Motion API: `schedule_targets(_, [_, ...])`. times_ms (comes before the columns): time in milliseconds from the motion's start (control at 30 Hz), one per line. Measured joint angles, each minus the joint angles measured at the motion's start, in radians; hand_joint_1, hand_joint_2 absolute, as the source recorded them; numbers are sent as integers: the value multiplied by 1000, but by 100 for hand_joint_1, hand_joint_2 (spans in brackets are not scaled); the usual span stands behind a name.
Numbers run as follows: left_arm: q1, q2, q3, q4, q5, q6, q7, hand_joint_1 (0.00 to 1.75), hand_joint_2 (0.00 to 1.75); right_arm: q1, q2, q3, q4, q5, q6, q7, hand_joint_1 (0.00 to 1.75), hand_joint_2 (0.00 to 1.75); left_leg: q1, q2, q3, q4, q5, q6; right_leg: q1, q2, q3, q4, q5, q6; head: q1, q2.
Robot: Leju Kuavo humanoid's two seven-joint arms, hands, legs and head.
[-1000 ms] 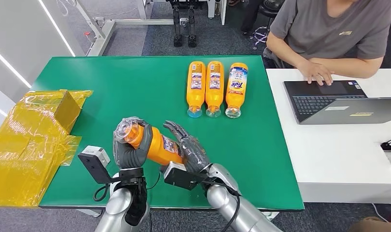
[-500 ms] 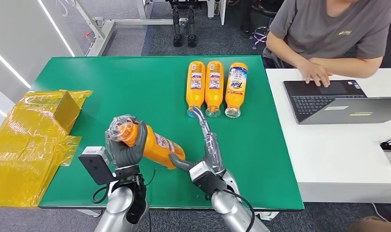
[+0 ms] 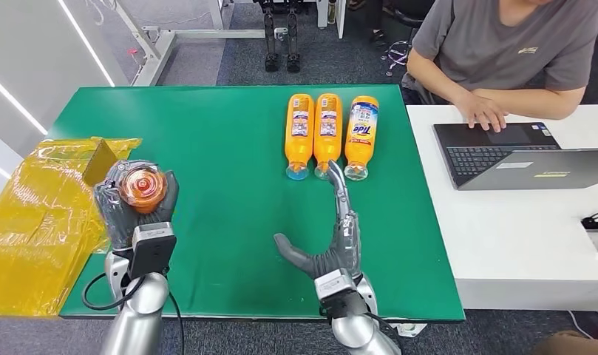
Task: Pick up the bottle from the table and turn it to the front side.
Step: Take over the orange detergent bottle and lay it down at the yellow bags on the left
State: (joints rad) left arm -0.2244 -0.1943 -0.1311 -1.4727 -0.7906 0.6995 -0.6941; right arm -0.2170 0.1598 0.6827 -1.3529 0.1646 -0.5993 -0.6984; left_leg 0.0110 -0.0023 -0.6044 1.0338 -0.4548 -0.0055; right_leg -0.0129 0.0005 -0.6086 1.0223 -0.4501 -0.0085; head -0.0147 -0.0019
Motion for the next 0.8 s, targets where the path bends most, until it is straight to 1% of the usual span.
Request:
schedule_targets(67, [-25,11,55,-3,-139,0,3,175,175,0,-2,4,-4,-5,1,0,0,175,0,0,0,0,0,0,0,0,0,0,0,0,0,0])
schedule_targets(133, [-56,36,104,9,-243,0,26,175,175,0,-4,5,-7,-10,4,0,0,175,0,1,1,0,0,0,0,1,0,0,1,-1,0,0])
schedule_targets(200, [-86,73,131,37,-330,0,77,175,175,-1,-6,6,-8,-14,9,0,0,175,0,1,1,0,1,-1,0,1,0,0,1,-1,0,0])
schedule_targets(267, [-119,118,131,88,-389,-3,149,175,175,-3,-7,6,-9,-17,13,0,0,175,0,1,1,0,1,-1,0,1,-1,0,1,-1,0,0])
schedule_targets(333, [-158,164,106,161,-426,-19,229,175,175,-4,-8,6,-9,-18,22,0,0,175,0,1,1,0,2,-2,0,1,-1,1,1,-1,0,0])
schedule_targets(400, [-199,210,59,247,-459,-43,293,175,175,-5,-7,5,-10,-17,36,0,0,175,0,1,1,0,2,-2,0,1,-1,1,1,-2,0,0])
schedule_targets(467, [-236,248,3,336,-486,-56,333,175,175,-5,-7,5,-11,-12,45,0,0,175,0,1,0,0,2,-2,0,1,-1,1,1,-2,0,0])
schedule_targets(567, [-282,284,-67,455,-523,-76,373,175,175,-4,-7,5,-15,-2,57,0,0,175,0,1,0,0,2,-2,0,2,-1,1,2,-2,0,0])
schedule_targets(700, [-323,320,-138,588,-548,-101,384,175,175,1,-8,2,-27,12,68,0,0,175,0,3,0,0,2,-2,0,4,-2,0,2,-2,0,0])
schedule_targets(733, [-332,327,-151,614,-547,-112,372,175,175,3,-8,1,-28,14,70,0,0,175,0,3,0,0,2,-2,0,4,-2,0,2,-2,0,0])
schedule_targets(800, [-355,345,-177,671,-535,-149,318,175,175,4,-7,-2,-29,18,78,0,0,175,0,3,0,0,2,-2,0,3,-2,0,2,-2,0,0])
